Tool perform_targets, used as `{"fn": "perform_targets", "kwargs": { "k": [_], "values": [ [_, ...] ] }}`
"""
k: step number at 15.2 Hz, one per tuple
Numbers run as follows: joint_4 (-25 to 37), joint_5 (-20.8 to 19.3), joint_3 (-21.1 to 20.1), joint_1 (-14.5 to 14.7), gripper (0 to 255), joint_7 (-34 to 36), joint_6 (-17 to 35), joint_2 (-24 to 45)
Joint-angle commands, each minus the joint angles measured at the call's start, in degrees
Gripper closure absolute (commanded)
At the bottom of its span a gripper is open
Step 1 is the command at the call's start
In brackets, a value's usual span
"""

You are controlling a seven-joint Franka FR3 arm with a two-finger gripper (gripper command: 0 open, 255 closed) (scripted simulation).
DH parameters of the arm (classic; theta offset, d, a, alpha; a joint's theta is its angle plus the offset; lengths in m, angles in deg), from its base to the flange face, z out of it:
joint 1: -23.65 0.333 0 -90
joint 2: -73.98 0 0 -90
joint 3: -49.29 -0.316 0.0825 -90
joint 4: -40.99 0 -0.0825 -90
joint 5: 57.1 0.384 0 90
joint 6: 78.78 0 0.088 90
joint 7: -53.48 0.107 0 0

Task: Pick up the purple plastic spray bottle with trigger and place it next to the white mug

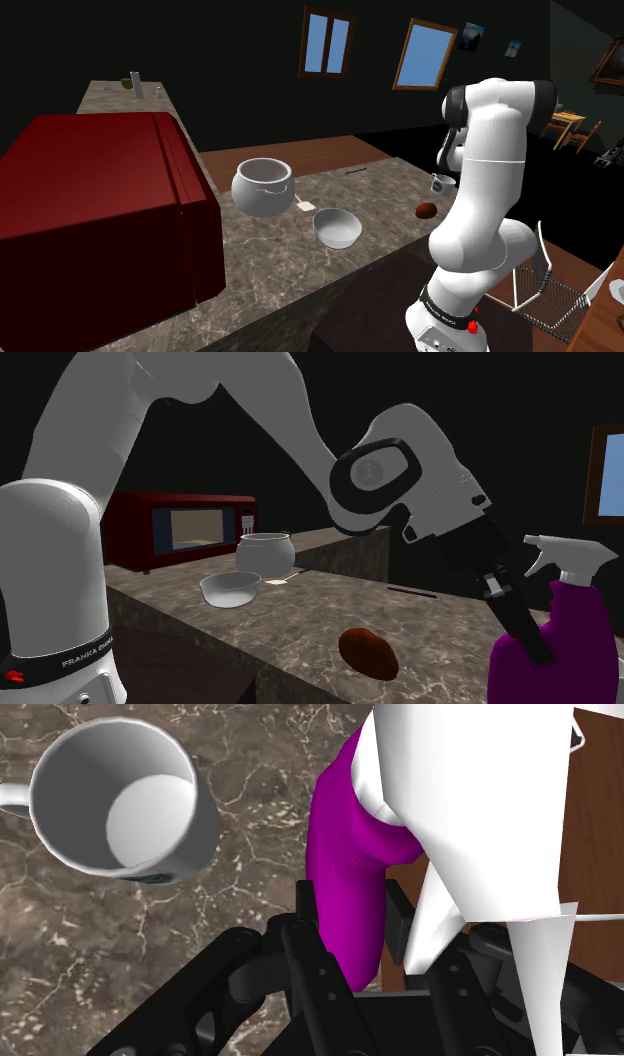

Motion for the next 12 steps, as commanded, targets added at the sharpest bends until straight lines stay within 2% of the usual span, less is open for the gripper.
{"fn": "perform_targets", "kwargs": {
  "k": [1,9,10,12],
  "values": [
    [-0.05,1.08,-1.59,-1.44,255,-0.43,1.38,1.33],
    [-0.1,1.38,-2.14,-1.93,255,-0.52,1.89,1.78],
    [-0.1,1.37,-2.14,-1.92,0,-0.52,1.89,1.78],
    [-0.11,1.37,-2.13,-1.92,0,-0.51,1.89,1.78]
  ]
}}
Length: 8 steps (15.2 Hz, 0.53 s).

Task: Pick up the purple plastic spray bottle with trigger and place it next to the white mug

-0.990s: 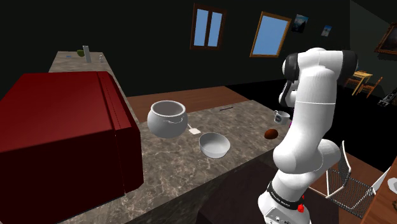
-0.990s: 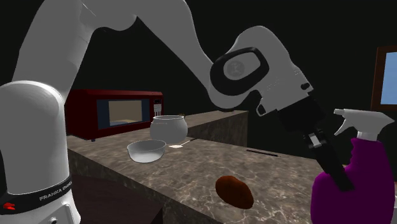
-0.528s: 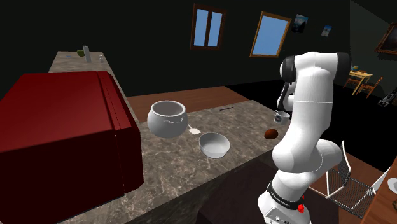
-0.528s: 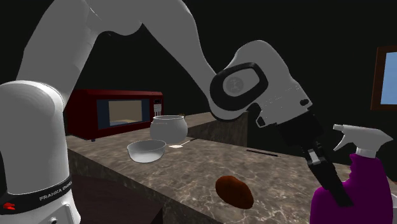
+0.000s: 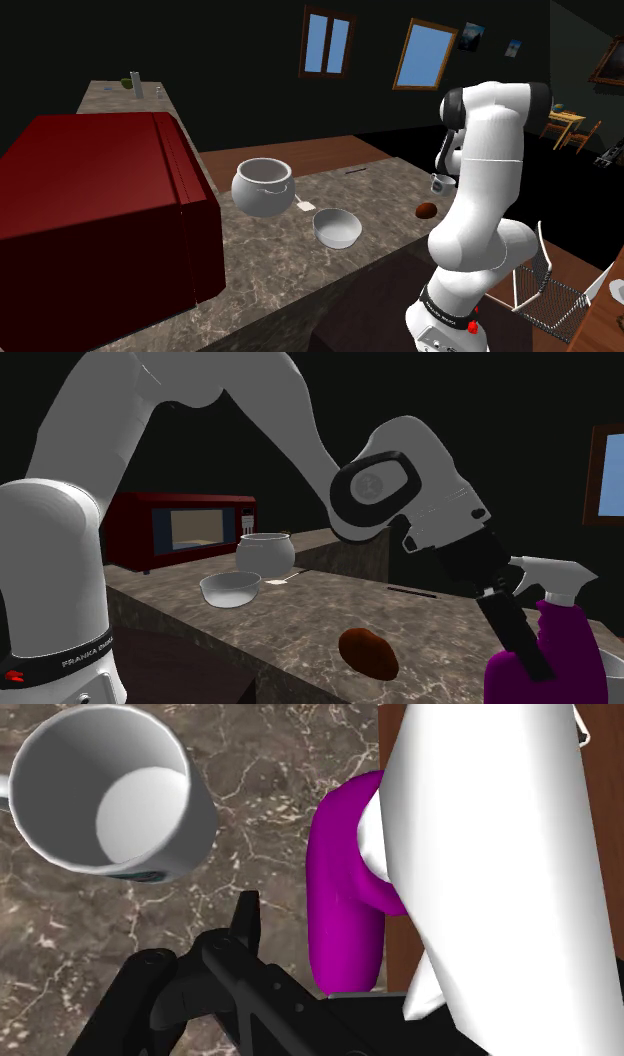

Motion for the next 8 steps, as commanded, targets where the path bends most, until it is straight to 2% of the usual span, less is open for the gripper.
{"fn": "perform_targets", "kwargs": {
  "k": [1,3,7,8],
  "values": [
    [0.0,0.0,0.0,0.0,0,0.0,0.0,0.0],
    [0.0,0.0,0.0,0.0,0,0.0,0.0,0.0],
    [-3.67,-8.2,12.49,13.2,0,5.97,-4.49,-7.36],
    [-3.67,-8.24,12.47,13.17,0,6.0,-4.49,-7.37]
  ]
}}
